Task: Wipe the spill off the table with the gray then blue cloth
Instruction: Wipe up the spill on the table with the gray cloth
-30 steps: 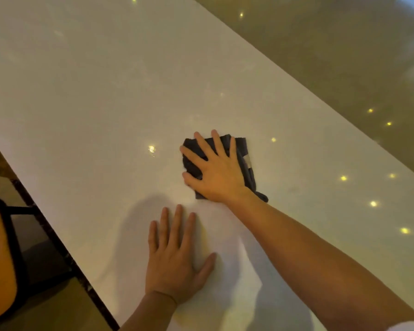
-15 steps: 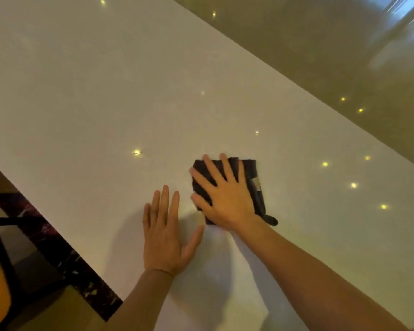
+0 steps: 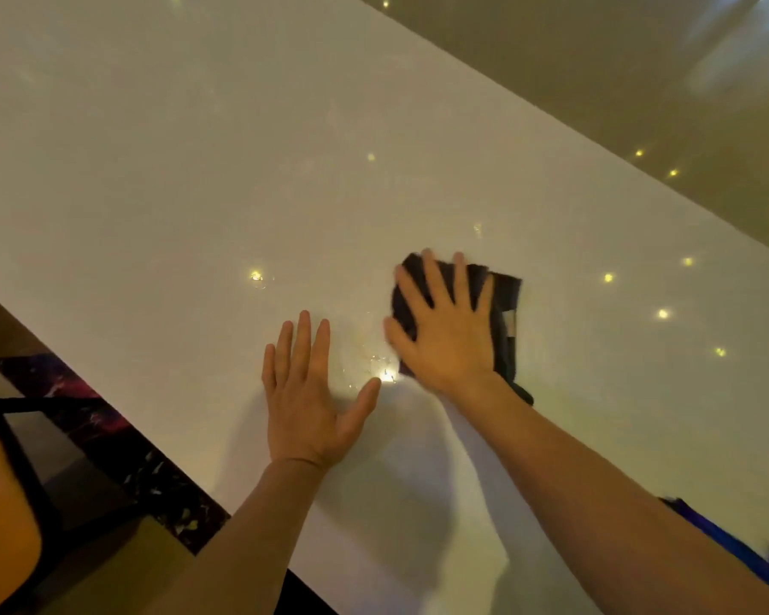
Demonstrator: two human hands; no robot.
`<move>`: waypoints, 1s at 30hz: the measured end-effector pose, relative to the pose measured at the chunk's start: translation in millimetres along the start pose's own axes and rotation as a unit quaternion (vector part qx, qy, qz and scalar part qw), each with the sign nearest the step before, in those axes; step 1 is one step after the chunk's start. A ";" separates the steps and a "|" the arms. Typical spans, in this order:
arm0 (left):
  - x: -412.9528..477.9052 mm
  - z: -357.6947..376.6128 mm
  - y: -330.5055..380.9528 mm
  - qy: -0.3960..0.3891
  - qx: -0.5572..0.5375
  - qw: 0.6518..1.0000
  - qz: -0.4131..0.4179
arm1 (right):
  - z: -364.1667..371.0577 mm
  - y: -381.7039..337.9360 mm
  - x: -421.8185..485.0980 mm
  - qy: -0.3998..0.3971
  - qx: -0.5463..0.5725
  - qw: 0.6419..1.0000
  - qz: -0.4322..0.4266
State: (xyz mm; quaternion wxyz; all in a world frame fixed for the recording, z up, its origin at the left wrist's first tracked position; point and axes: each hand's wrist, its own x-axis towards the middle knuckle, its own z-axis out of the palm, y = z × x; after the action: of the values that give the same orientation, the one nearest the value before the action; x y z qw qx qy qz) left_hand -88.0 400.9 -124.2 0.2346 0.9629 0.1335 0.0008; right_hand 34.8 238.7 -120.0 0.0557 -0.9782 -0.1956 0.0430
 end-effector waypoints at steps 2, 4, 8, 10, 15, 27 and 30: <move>0.6 -1.6 0.0 -0.003 -0.008 1.000 0.000 | 12.4 -20.9 -61.0 -0.019 0.003 0.980 -0.200; 0.5 -3.1 2.9 -0.002 0.004 1.000 0.004 | 16.4 -0.2 -116.0 -0.051 -0.014 0.943 -0.328; -0.7 0.1 6.5 -0.009 0.052 0.998 0.020 | -0.4 102.7 -124.5 -0.045 -0.028 0.959 -0.279; 0.1 3.1 8.1 -0.021 0.089 0.996 0.017 | -11.1 137.5 -95.2 -0.021 -0.046 0.998 -0.033; 2.7 6.7 9.2 -0.058 0.133 0.989 -0.038 | -6.9 68.3 -82.2 -0.036 0.034 0.975 0.218; 4.7 5.1 9.5 -0.087 0.159 0.982 -0.048 | -9.2 156.6 -87.5 -0.002 0.005 0.990 0.139; 4.5 6.7 9.8 -0.079 0.156 0.983 -0.049 | -9.7 130.3 -41.0 0.006 0.069 0.932 0.356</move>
State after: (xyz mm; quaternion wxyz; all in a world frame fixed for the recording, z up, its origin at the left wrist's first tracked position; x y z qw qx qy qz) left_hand -80.7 390.6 -126.0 0.0913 0.9769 0.1603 -0.1079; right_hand 47.3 102.4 -124.3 0.1051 -0.9776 0.1691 0.0680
